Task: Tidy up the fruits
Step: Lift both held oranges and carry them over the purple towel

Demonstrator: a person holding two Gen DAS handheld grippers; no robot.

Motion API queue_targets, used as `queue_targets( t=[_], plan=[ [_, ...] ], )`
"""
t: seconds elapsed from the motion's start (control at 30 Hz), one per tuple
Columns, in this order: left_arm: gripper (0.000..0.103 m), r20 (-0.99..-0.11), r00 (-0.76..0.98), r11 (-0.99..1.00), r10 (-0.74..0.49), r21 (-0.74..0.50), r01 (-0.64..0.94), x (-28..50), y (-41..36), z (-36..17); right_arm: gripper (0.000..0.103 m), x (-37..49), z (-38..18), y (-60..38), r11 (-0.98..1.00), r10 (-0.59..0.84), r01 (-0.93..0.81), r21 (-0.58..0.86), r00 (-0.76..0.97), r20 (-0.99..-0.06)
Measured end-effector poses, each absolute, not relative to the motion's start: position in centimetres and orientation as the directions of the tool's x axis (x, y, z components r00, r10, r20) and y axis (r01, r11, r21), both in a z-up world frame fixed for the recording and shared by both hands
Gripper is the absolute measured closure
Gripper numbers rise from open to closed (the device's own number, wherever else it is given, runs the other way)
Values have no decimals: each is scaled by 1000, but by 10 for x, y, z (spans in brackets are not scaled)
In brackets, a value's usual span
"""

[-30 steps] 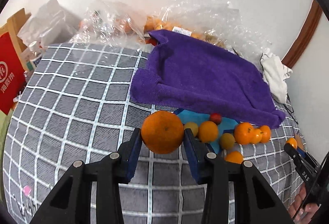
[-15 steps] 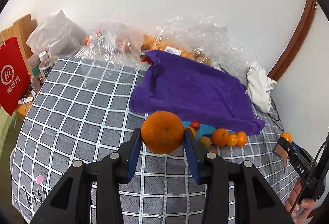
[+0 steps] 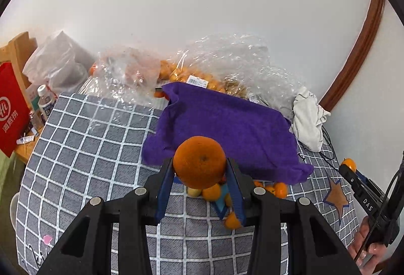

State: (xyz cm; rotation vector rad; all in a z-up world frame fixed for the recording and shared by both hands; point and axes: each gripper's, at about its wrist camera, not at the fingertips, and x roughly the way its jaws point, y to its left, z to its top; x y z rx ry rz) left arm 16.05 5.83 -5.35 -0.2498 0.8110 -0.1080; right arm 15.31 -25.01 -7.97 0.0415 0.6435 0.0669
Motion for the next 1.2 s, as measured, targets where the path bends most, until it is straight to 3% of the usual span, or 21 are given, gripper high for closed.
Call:
queue_targets(
  t=[1.2],
  plan=[
    [64, -720, 668, 974, -189, -224, 35, 227, 38, -58, 70, 207, -82, -244, 998, 48, -62, -6, 819, -571]
  ],
)
